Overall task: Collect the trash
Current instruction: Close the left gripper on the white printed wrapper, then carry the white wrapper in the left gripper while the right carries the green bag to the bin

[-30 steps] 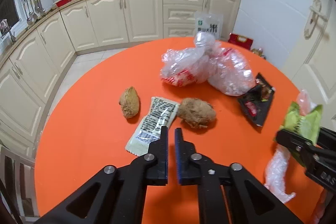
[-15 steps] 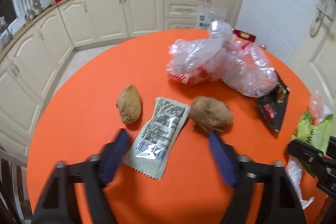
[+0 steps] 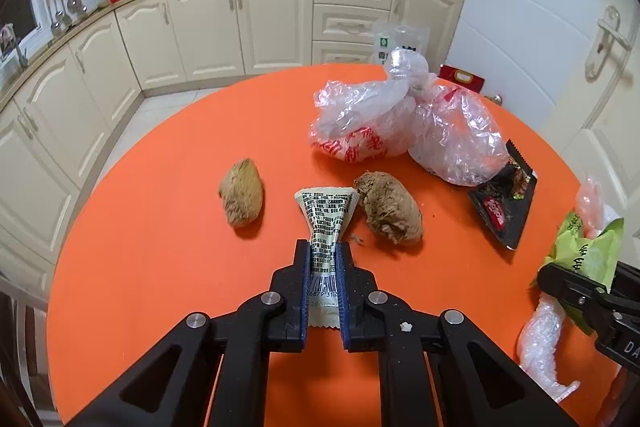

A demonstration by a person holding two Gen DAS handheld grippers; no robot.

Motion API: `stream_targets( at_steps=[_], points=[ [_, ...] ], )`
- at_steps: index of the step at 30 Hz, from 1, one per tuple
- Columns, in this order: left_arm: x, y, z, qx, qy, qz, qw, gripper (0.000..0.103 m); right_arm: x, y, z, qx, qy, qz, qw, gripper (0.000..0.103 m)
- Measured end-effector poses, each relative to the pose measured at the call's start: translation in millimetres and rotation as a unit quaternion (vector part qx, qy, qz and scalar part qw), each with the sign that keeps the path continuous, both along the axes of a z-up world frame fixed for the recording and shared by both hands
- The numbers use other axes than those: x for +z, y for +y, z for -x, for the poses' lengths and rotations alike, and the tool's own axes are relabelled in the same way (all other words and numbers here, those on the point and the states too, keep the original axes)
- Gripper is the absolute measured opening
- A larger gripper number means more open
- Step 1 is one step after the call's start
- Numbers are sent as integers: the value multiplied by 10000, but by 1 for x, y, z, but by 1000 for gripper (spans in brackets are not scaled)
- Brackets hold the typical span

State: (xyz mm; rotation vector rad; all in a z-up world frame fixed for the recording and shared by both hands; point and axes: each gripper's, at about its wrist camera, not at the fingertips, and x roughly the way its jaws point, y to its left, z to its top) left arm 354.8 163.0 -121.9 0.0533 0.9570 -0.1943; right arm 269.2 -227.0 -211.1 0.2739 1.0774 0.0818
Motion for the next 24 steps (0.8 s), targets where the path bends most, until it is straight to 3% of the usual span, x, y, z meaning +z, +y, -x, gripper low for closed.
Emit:
stream_targets(
  at_steps=[9, 24],
  points=[
    [5, -9, 24, 68, 24, -122, 9999, 7, 16, 3, 18, -4, -113, 132, 9998, 32],
    [37, -41, 134, -272, -366, -1, 9990, 7, 45, -6, 97, -191, -425, 321, 9984, 32]
  ],
)
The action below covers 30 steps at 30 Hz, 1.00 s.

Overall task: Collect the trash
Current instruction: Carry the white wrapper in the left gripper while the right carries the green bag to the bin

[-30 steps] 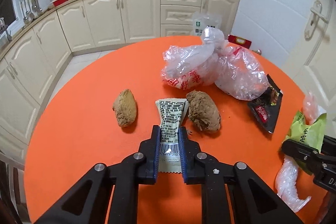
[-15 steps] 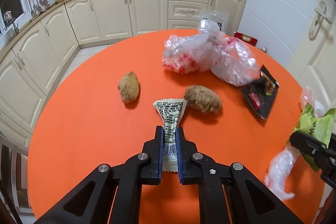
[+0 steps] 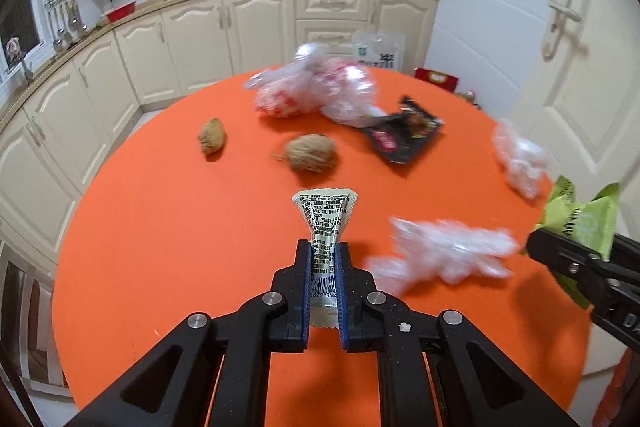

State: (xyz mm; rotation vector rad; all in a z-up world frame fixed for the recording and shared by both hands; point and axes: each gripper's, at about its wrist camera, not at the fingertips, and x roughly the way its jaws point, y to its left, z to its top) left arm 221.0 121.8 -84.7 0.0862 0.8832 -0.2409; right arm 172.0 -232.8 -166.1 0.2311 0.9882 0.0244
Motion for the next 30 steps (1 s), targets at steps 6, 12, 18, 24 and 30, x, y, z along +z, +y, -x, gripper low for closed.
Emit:
stream_targets(
  at_steps=[6, 12, 18, 24, 30],
  points=[
    [12, -55, 39, -536, -143, 83, 9984, 7, 7, -33, 45, -451, -110, -12, 9989, 32],
    [4, -140, 63, -1350, -7, 182, 9907, 7, 5, -94, 93, -1242, -88, 41, 9922, 32],
    [-22, -232, 79, -2181, 411, 224, 9748, 7, -6, -170, 146, -2304, 168, 344, 9723, 32],
    [-61, -309, 87, -2601, 768, -30, 9625, 7, -41, -230, 185, -2937, 601, 330, 9534, 32],
    [-121, -366, 77, -2778, 1039, -403, 9542, 7, -90, -266, 189, -3004, 1029, 275, 9479, 32]
  ],
)
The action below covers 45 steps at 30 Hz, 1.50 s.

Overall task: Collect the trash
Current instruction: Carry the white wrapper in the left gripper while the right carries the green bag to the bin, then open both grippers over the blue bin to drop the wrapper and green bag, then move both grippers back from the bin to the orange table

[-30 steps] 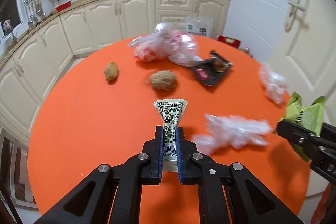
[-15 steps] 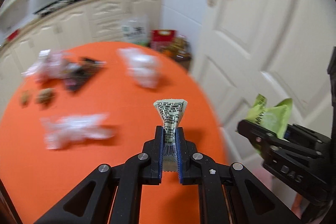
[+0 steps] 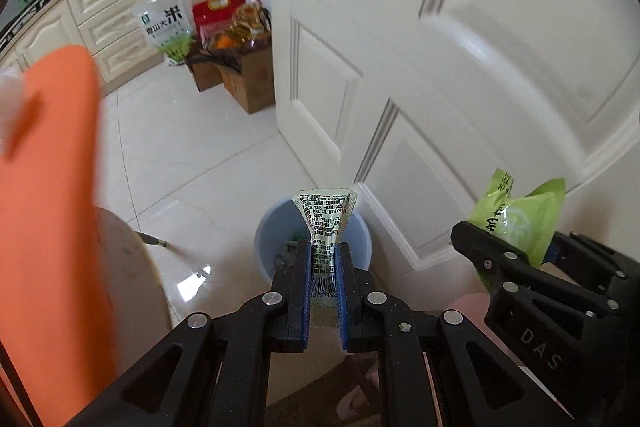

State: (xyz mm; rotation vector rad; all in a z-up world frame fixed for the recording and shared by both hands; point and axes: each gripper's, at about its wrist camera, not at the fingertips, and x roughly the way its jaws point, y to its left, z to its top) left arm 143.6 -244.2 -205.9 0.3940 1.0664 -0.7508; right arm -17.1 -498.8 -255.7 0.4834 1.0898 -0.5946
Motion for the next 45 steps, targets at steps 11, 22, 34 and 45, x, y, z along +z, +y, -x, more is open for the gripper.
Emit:
stream_targets(
  at_steps=[11, 22, 34, 45],
  points=[
    [-118, -70, -65, 202, 632, -236, 9975, 8, -100, -51, -24, 73, 279, -733, 9969, 32],
    [-200, -99, -116, 454, 1284, -759, 9878, 40, -133, -75, -38, -65, 266, -952, 9951, 69],
    [-204, -104, -115, 487, 1357, -960, 9849, 45, -114, -68, -22, -238, 496, -741, 9957, 69],
    [-94, -77, -42, 29, 942, -592, 9938, 45, -16, -20, 34, -617, 213, 32, 9979, 69]
  ],
)
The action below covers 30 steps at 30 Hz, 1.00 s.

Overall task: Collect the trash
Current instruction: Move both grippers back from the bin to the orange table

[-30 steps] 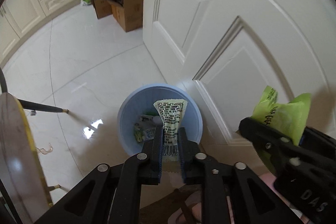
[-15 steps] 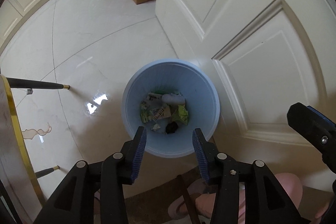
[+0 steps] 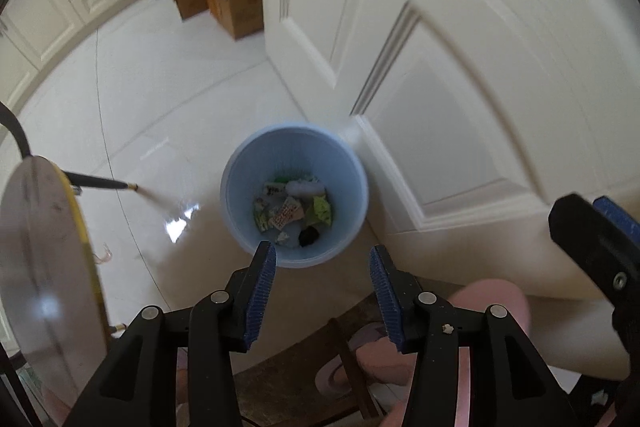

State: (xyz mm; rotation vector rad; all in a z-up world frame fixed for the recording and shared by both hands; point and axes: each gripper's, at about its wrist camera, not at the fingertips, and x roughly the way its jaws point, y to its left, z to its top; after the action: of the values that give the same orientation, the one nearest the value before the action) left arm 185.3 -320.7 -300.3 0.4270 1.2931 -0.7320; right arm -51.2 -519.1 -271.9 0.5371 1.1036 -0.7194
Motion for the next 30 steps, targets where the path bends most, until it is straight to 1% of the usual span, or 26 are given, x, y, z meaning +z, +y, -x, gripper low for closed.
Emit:
stream_targets(
  at_steps=[2, 4, 5, 9, 11, 13, 16, 20, 23, 25, 27, 28, 30],
  points=[
    [28, 15, 16, 18, -169, 152, 9997, 46, 19, 10, 14, -37, -157, 106, 9998, 71],
    [53, 28, 32, -7, -298, 270, 9992, 51, 38, 21, 26, -46, -236, 301, 9993, 84],
    [66, 37, 42, -50, -331, 328, 9989, 53, 50, 28, 33, -45, -311, 432, 9986, 85],
    [108, 71, 65, -10, -502, 656, 9966, 53, 80, 47, 47, 52, -559, 588, 9967, 85],
    [130, 90, 75, 10, -631, 810, 9947, 55, 91, 55, 49, 84, -585, 696, 9958, 86],
    [152, 116, 86, 102, -755, 908, 9930, 58, 103, 64, 49, 106, -632, 758, 9951, 88],
    [177, 152, 97, 304, -877, 1095, 9897, 62, 122, 81, 47, 261, -780, 819, 9932, 89],
    [204, 206, 101, 663, -1075, 1170, 9851, 63, 144, 111, 29, 575, -963, 998, 9887, 92],
    [217, 249, 97, 970, -1262, 1116, 9809, 68, 155, 134, 6, 913, -1132, 1029, 9840, 93],
    [224, 289, 90, 1372, -1411, 1048, 9748, 70, 155, 147, -10, 1124, -1205, 977, 9815, 94],
    [224, 325, 82, 1727, -1446, 987, 9693, 70, 153, 166, -35, 1447, -1314, 843, 9771, 94],
    [225, 348, 77, 1936, -1453, 934, 9658, 70, 150, 174, -44, 1568, -1325, 777, 9756, 94],
    [224, 379, 72, 2253, -1529, 791, 9590, 70, 141, 193, -66, 1873, -1321, 608, 9715, 94]
  ],
)
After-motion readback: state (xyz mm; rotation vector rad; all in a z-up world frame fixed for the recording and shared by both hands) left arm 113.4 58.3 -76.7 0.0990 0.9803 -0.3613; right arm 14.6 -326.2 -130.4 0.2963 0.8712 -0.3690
